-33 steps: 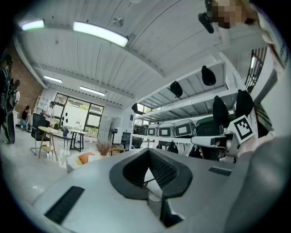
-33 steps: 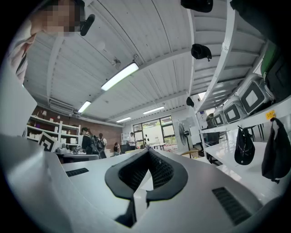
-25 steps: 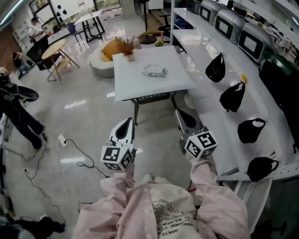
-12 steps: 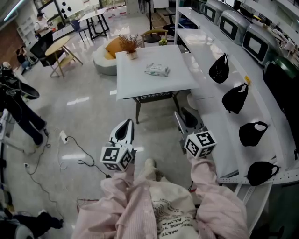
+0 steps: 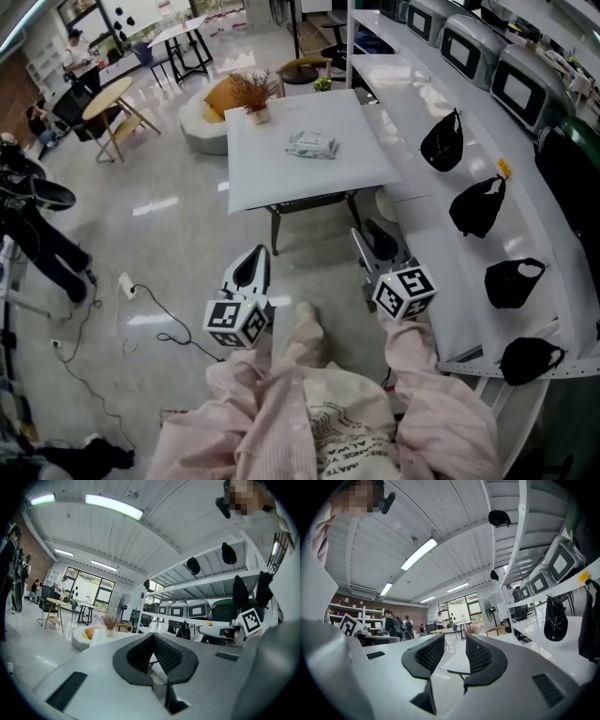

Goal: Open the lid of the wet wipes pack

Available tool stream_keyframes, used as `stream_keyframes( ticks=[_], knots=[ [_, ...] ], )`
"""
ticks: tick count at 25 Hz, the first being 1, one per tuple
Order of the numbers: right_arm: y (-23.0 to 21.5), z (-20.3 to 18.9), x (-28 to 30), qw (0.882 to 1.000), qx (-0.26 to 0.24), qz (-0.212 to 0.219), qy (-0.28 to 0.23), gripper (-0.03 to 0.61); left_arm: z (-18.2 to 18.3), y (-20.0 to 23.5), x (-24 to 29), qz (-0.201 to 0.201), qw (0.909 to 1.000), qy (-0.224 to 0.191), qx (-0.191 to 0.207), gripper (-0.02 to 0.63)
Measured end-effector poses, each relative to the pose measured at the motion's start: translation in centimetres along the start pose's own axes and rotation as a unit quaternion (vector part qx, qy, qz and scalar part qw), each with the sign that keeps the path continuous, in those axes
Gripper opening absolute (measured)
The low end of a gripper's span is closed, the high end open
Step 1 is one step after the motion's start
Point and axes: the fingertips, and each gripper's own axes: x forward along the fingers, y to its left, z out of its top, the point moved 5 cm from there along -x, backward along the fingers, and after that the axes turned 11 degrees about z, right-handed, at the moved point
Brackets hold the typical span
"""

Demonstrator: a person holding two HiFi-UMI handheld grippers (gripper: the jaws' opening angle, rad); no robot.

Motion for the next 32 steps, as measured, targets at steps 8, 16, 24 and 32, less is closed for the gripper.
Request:
stream_keyframes(
  ticks=[8, 16, 24, 32],
  knots=[
    [-5.2, -0.5, 5.4, 1.000, 0.007, -0.015, 0.009, 0.121, -0.3, 2.6, 8.2, -0.005, 0.9997, 0.014, -0.020, -0.002],
    [-10.5, -0.2, 12.7, 0.999, 0.025, -0.031, 0.010, 0.121, 0.7, 6.3, 16.5, -0.004, 0.9992, 0.023, -0.032, -0.002],
    [-13.9, 0.1, 19.8, 0.999, 0.020, -0.031, 0.008, 0.121, 1.1, 10.0, 23.3, -0.002, 0.9988, 0.026, -0.040, -0.002],
    [-16.8, -1.4, 23.4, 0.999, 0.021, -0.028, 0.027, 0.121, 0.9, 11.3, 27.4, -0.013, 0.9986, 0.041, -0.030, -0.002]
  ],
)
